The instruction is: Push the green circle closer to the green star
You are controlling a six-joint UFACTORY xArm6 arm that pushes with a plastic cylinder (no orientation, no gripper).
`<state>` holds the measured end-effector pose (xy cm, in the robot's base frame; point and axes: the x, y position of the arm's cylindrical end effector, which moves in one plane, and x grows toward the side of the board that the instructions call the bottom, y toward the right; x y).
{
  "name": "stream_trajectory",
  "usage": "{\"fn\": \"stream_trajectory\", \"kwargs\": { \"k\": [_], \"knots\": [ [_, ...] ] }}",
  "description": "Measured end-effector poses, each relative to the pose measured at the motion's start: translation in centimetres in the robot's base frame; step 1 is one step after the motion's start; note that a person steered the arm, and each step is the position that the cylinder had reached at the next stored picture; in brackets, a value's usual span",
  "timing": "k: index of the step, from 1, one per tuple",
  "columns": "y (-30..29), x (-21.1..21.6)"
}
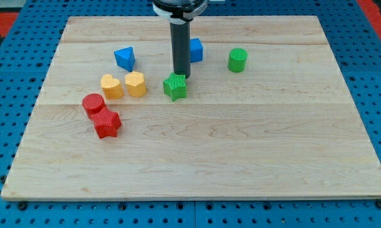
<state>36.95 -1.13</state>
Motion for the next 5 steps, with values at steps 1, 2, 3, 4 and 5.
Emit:
{"fn": "stream_trajectory", "kwargs": {
  "k": [1, 2, 3, 4, 5],
  "knots": [
    [7.7, 0.4],
    [17.4, 1.0],
    [18.5, -4.3],
    [14.4, -6.3],
    [11.5, -4.6]
  ]
}}
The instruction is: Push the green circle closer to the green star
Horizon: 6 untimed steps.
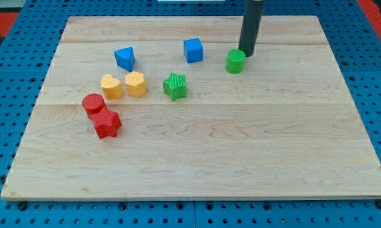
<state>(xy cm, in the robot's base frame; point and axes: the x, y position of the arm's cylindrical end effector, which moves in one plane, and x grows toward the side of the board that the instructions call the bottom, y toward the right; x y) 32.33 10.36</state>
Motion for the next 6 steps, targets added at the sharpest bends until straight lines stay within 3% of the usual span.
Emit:
{"fn": "stream_trajectory", "kwargs": {
  "k": [1, 3, 5, 6],
  "knots": [
    [-0.4, 4.2],
    [-2.8, 0.9],
    [-3.5, 7.4],
    [-1.9, 7.8]
  ]
}}
